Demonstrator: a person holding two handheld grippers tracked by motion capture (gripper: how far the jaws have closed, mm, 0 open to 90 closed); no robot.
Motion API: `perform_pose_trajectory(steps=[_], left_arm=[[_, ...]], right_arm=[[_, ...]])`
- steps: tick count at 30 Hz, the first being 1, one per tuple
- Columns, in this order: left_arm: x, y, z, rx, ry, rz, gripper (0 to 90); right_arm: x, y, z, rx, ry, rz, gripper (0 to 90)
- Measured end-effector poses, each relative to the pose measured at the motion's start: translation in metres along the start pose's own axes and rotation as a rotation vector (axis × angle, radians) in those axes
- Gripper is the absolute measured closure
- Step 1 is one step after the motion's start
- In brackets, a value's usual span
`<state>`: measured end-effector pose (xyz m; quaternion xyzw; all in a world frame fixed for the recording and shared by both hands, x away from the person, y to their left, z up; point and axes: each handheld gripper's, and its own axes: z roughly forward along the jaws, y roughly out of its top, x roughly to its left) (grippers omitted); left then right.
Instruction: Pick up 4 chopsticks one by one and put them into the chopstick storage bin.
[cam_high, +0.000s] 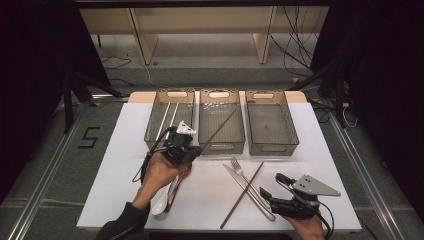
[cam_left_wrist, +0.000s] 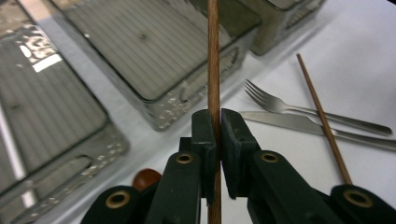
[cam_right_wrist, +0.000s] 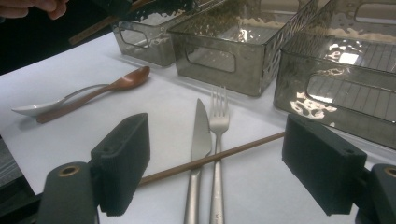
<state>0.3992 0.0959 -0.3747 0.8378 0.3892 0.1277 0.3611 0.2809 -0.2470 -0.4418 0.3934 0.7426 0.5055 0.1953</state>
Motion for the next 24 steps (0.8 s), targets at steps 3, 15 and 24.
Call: perform_pose_trajectory(steps=[3,15,24], left_arm=[[0.014,0.002,-0.001,-0.013,0.020,-0.025,84.1],[0.060,0.012,-0.006,-0.051,0.094,-0.103,84.1],[0.092,0.017,-0.004,-0.065,0.133,-0.161,84.0]], right_arm=[[0.000,0.000,0.000,0.000,0.001,0.001,24.3],[0.000,0.000,0.000,0.000,0.001,0.001,24.3],[0.000,0.000,0.000,-0.001,0.002,0.001,24.3]])
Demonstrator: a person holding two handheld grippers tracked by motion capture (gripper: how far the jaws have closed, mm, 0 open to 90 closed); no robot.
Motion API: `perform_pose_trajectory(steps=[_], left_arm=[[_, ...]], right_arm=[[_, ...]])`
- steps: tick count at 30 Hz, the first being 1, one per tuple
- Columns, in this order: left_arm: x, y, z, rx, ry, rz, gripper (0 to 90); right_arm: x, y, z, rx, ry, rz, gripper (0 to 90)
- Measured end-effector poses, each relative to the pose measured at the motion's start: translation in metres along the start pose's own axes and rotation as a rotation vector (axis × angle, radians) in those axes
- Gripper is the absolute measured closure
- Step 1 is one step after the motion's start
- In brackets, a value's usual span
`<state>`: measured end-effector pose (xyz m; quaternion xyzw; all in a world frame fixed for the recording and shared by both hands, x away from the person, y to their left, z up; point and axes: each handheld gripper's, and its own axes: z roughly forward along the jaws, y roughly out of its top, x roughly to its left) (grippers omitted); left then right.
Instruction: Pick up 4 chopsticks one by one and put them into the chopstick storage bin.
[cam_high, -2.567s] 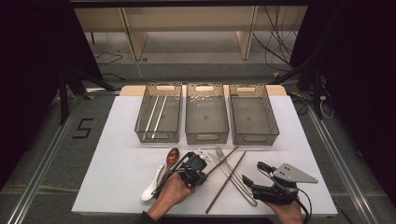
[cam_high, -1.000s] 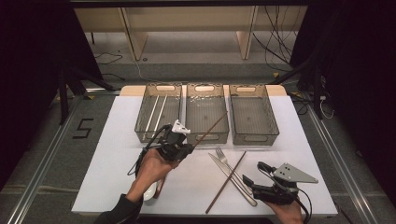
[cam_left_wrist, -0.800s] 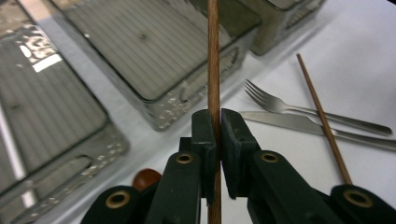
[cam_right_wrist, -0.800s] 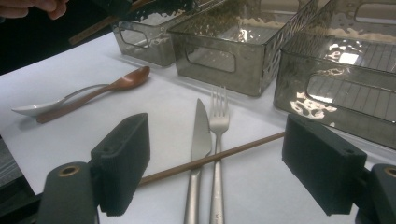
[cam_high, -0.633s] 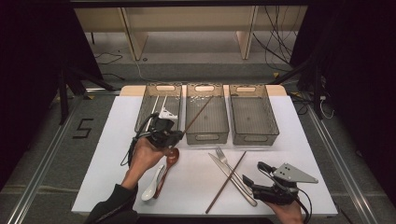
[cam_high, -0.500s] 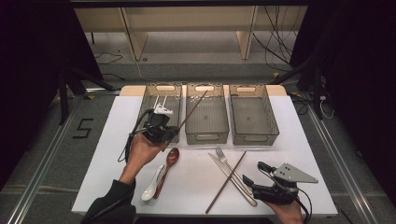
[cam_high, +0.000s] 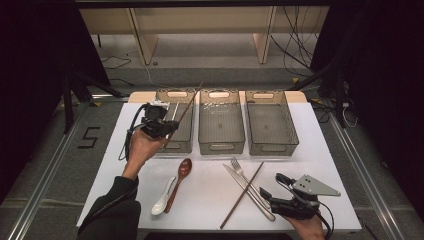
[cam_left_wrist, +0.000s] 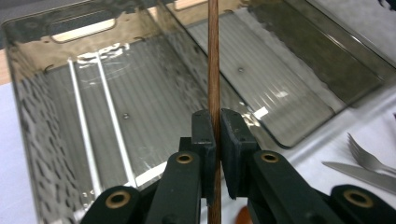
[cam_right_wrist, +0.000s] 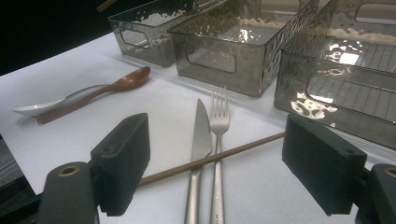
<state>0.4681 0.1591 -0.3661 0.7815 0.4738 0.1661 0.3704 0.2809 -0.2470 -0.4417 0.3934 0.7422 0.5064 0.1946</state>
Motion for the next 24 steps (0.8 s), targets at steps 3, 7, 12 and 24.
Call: perform_pose_trajectory(steps=[3,7,12,24], left_arm=[[0.009,0.002,0.003,-0.006,0.012,-0.024,84.0],[0.017,0.005,0.006,-0.011,0.034,-0.031,84.0],[0.023,0.007,0.012,-0.010,0.055,-0.035,84.0],[0.036,0.008,0.027,0.009,0.090,-0.049,83.9]], right_arm=[[0.000,0.000,0.000,-0.001,0.001,-0.001,24.3],[-0.001,0.000,0.000,0.000,0.001,-0.002,24.3],[0.000,0.000,0.000,0.000,0.002,0.000,24.3],[-0.001,0.000,0.000,0.001,0.004,0.002,24.3]])
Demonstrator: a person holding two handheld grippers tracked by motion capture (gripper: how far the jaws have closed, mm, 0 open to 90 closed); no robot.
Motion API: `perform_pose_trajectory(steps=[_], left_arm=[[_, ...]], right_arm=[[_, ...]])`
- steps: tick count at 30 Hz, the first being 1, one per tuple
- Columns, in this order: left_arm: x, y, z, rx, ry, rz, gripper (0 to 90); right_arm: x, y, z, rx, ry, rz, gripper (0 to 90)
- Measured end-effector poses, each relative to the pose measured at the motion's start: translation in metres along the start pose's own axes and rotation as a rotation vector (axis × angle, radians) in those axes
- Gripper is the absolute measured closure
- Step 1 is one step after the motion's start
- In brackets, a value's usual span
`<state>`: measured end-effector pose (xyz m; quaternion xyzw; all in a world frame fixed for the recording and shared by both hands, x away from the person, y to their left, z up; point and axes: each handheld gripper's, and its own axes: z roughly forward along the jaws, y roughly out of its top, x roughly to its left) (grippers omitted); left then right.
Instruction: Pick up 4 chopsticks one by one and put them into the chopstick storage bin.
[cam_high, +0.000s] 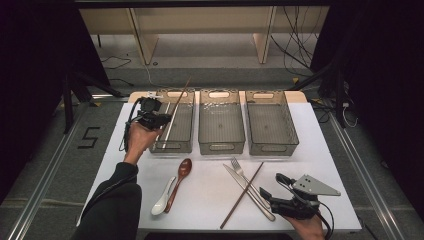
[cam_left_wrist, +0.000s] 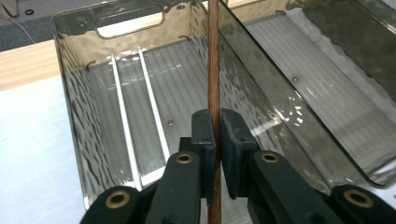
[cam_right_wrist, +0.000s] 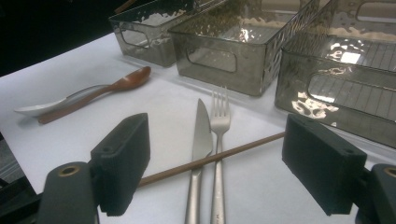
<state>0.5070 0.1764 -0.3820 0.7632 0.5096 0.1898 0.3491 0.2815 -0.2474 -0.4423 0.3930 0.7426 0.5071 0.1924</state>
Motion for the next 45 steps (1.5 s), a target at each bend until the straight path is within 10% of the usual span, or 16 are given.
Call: perform_pose_trajectory(steps=[21,29,45], left_arm=[[0.015,-0.001,0.024,0.037,0.054,-0.050,81.8],[0.007,0.003,0.013,-0.012,0.033,-0.091,40.7],[-0.075,-0.030,-0.033,-0.022,-0.148,-0.050,21.3]], right_arm=[[0.001,0.000,0.000,-0.001,0.003,-0.001,24.3],[0.000,0.000,-0.001,-0.003,0.001,-0.002,24.3],[0.002,0.000,0.000,0.003,-0.001,-0.004,24.3]])
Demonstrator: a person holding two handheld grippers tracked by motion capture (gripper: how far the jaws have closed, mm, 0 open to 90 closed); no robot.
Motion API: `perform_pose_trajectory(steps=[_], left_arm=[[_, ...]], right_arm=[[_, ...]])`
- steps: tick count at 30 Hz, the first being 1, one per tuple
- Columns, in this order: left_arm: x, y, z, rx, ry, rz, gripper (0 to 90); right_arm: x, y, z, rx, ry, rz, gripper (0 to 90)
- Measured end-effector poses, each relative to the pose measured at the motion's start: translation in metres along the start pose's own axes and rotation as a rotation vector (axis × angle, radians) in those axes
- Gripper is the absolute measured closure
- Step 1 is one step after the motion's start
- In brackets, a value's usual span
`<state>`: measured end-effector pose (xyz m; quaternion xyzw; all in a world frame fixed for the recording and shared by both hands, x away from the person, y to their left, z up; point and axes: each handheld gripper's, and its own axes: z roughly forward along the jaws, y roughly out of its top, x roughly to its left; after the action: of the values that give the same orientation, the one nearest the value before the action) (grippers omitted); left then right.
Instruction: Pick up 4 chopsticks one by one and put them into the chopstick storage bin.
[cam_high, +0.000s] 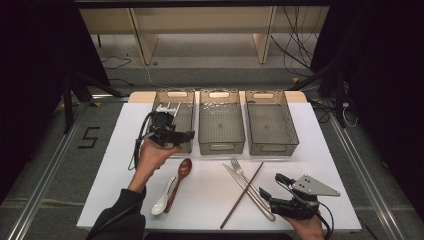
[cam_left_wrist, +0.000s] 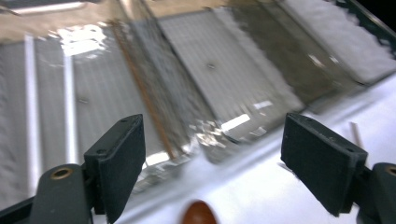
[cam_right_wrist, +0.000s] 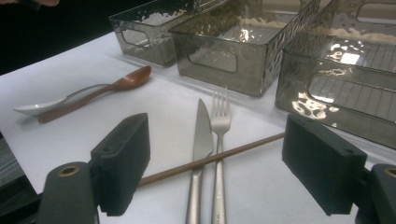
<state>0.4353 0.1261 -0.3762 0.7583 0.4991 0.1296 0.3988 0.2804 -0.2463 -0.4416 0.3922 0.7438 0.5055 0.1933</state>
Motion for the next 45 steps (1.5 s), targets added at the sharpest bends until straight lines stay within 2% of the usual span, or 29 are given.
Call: perform_pose_trajectory(steps=[4,7,20,34,45], left_arm=[[-0.019,-0.013,0.001,0.034,-0.007,0.040,20.9],[-0.030,-0.022,0.001,0.046,-0.012,0.052,20.7],[-0.064,-0.053,0.008,0.125,-0.050,0.097,19.0],[-0.082,-0.064,0.008,0.160,-0.079,0.130,18.8],[-0.104,-0.080,0.012,0.186,-0.102,0.173,19.9]], right_arm=[[0.000,0.000,0.000,0.003,-0.003,0.001,24.2],[0.000,0.000,0.000,0.002,-0.004,-0.001,24.3],[0.000,0.001,0.000,-0.004,-0.002,-0.004,24.3],[0.000,0.000,0.001,0.001,-0.002,-0.008,24.2],[0.000,0.000,0.000,0.001,-0.002,-0.004,24.2]])
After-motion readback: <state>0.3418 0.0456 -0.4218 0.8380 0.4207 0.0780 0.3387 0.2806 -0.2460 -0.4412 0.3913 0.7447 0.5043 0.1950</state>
